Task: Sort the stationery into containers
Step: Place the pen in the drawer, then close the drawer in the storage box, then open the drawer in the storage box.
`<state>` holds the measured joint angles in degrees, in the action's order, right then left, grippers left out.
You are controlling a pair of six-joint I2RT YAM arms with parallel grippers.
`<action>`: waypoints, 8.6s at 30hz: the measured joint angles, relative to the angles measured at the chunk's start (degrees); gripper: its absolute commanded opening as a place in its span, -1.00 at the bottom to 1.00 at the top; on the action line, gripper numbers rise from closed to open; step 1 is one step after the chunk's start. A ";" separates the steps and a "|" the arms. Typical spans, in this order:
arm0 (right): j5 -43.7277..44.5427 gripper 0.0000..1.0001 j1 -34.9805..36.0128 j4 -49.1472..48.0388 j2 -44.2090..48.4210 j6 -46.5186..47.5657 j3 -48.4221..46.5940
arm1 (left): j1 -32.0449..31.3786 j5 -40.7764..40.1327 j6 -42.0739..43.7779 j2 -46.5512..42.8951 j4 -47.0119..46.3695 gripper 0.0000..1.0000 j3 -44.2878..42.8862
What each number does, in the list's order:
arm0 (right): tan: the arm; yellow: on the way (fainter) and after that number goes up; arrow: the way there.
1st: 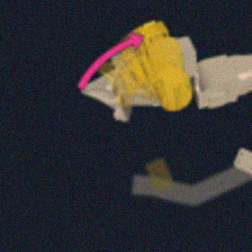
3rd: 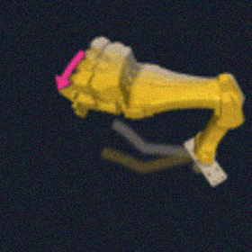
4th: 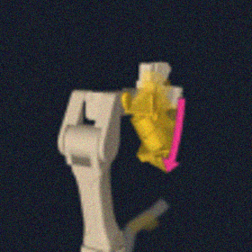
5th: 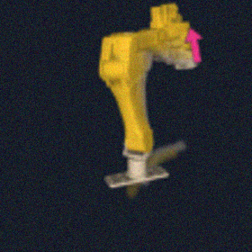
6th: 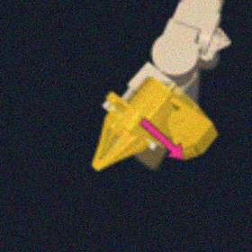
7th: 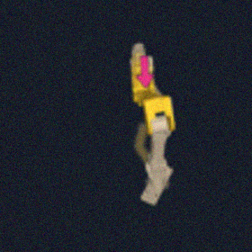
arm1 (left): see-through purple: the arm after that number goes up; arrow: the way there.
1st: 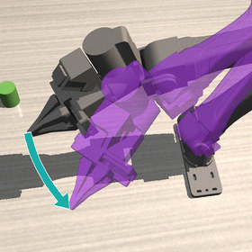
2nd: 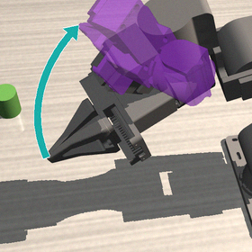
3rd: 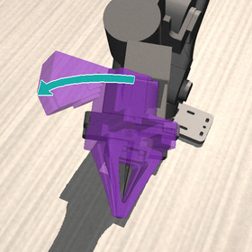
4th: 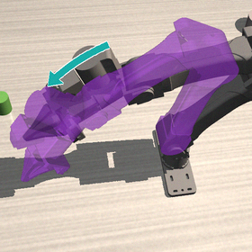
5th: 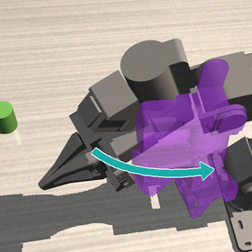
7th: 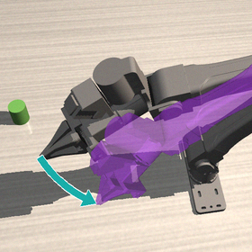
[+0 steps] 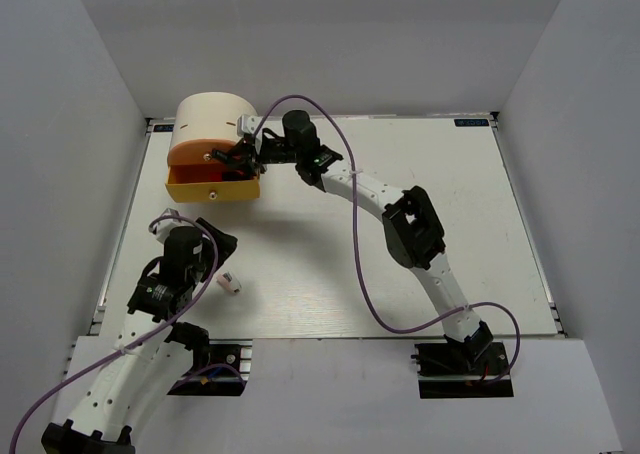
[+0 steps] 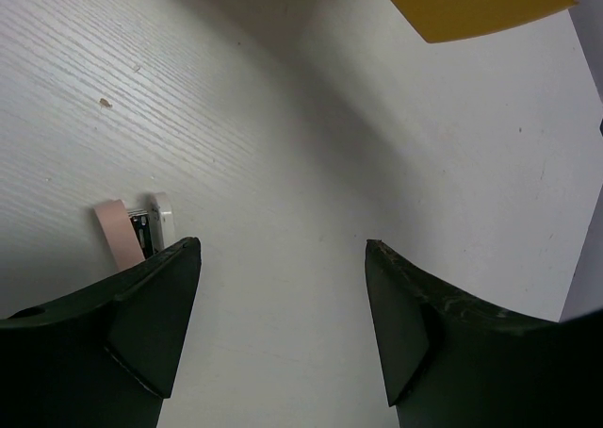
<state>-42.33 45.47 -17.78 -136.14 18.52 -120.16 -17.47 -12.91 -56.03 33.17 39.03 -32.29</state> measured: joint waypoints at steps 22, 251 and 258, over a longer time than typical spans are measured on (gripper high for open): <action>5.25 0.08 0.66 7.98 28.02 5.90 9.33 | 0.00 3.26 -0.46 1.40 -9.46 0.61 5.64; 20.35 -0.33 -35.28 36.87 47.17 2.80 53.40 | 25.77 26.12 -12.22 65.05 -84.63 -0.02 1.36; 20.37 -0.33 -35.28 37.53 47.15 2.89 53.18 | 25.79 26.91 -12.39 67.91 -87.19 -0.14 1.14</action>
<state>-21.96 10.20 19.75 -88.99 21.41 -66.98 8.32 14.00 -68.42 101.08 -48.16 -31.16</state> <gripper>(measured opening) 0.338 0.436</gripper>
